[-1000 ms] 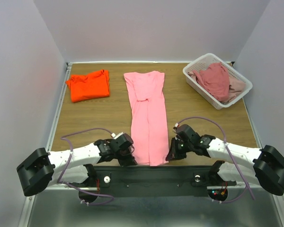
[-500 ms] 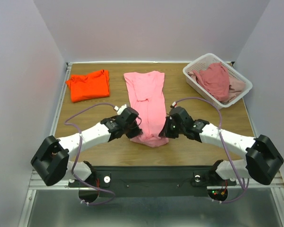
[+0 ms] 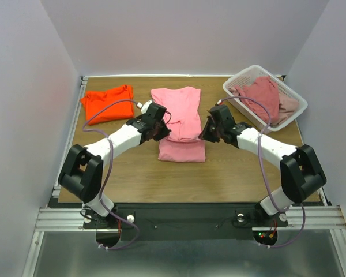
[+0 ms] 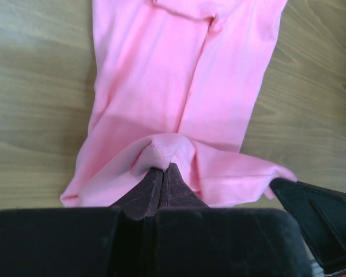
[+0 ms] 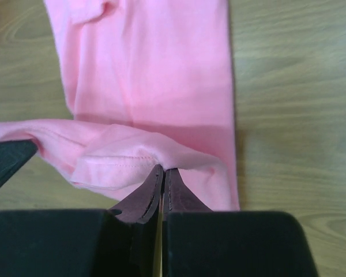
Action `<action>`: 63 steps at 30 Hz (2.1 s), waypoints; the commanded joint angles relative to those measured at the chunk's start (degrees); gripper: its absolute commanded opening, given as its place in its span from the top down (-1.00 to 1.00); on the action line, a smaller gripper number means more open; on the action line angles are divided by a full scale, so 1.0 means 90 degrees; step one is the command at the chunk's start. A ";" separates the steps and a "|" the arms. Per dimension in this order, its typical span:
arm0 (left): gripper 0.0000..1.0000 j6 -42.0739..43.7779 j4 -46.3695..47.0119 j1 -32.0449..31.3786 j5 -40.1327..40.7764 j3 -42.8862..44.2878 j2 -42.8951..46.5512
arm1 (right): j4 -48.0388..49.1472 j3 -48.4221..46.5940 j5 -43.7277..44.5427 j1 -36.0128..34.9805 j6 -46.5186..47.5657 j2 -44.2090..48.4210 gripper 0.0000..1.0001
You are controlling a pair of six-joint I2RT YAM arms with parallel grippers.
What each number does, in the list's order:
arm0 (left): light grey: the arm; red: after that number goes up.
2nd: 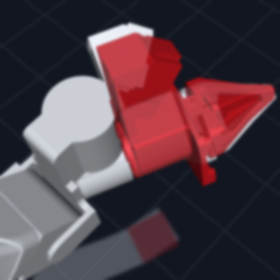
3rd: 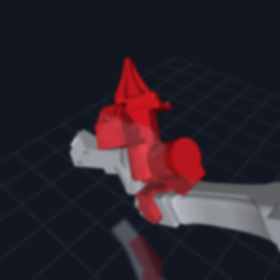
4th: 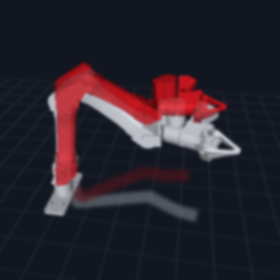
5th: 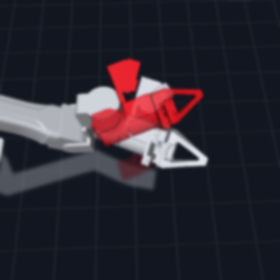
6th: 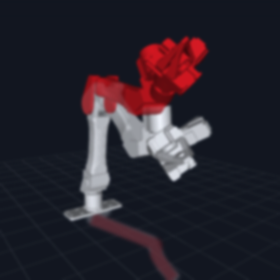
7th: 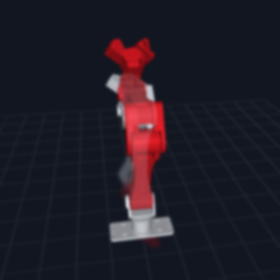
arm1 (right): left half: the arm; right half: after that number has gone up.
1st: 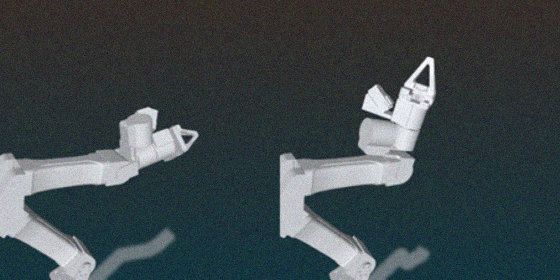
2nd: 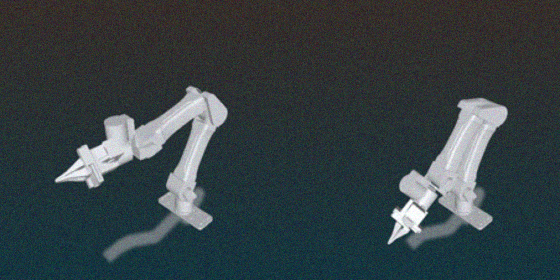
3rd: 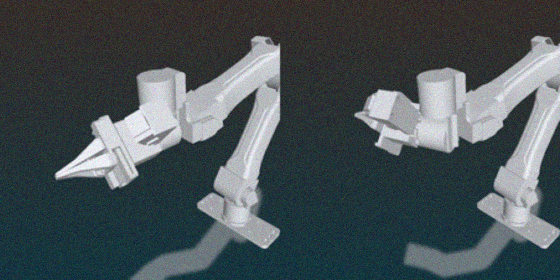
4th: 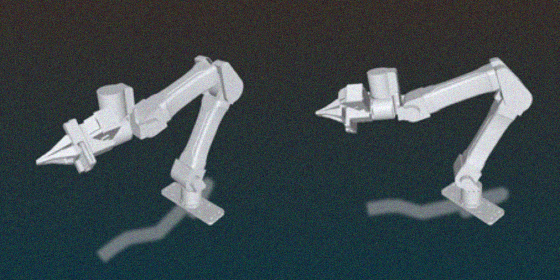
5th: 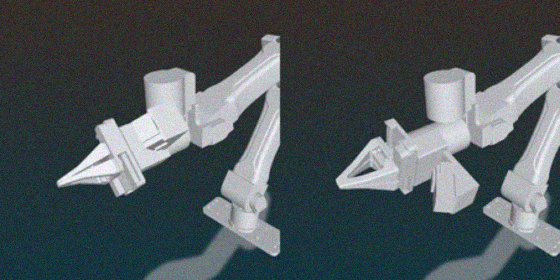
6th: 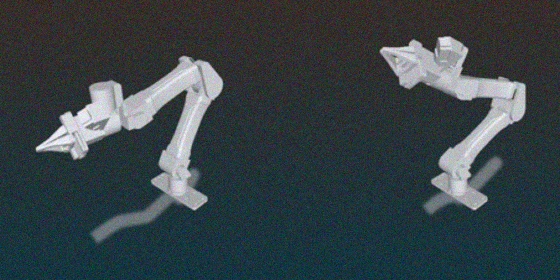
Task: Fold and stack the t-shirts
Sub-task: Fold the tshirt
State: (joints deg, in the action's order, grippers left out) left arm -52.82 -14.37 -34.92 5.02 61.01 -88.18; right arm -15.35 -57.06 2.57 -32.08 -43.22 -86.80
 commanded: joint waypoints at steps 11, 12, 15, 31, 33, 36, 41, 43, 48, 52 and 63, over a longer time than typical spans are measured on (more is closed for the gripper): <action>1.00 0.0664 -0.0102 0.0647 0.0233 0.1432 -0.1256 | 0.0515 -0.1344 -0.0754 0.0809 0.0457 -0.1632 0.99; 1.00 0.0654 -0.0160 0.0676 0.0253 0.1482 -0.1382 | 0.0524 -0.1404 -0.0764 0.0820 0.0457 -0.1721 0.99; 1.00 0.0634 -0.0229 0.0745 0.0253 0.1580 -0.1569 | 0.0544 -0.1657 -0.0754 0.0839 0.0466 -0.1975 0.99; -0.20 0.0946 -0.0268 0.1087 -0.0118 0.1883 -0.2009 | 0.0544 -0.2303 -0.0861 0.0995 0.0447 -0.2416 0.47; -0.51 0.1053 -0.0249 0.1087 -0.0205 0.1893 -0.1960 | 0.0534 -0.2235 -0.0862 0.0995 0.0447 -0.2221 0.25; -0.97 0.1152 -0.0298 0.1087 -0.0235 0.1776 -0.1649 | 0.0534 -0.1933 -0.0852 0.0996 0.0573 -0.1832 -0.22; -0.97 0.1132 -0.0093 0.1087 -0.0459 0.1035 -0.0936 | 0.0544 -0.1182 -0.1281 0.0976 0.0779 -0.1215 -0.94; -0.97 0.1064 0.0131 0.1067 -0.0469 0.0342 -0.0487 | 0.0544 -0.0820 -0.1457 0.0976 0.0828 -0.0865 -1.00; -0.97 0.0878 0.0891 0.1038 -0.0976 -0.1289 0.0226 | 0.0728 0.0644 -0.1886 0.0957 0.0731 -0.0141 -1.00; -0.97 0.0849 0.1303 0.1009 -0.1289 -0.1828 0.0131 | 0.1266 0.1241 -0.2267 0.0937 0.0594 0.0133 -1.00; 0.30 0.0644 0.2163 0.0999 -0.2012 -0.2580 -0.0085 | 0.1960 0.1564 -0.2581 0.0703 0.0174 -0.0657 -0.29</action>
State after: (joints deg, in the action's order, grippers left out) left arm -46.68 3.66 -25.67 -10.79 40.32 -88.49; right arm -1.93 -43.31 -20.36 -25.02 -40.18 -90.96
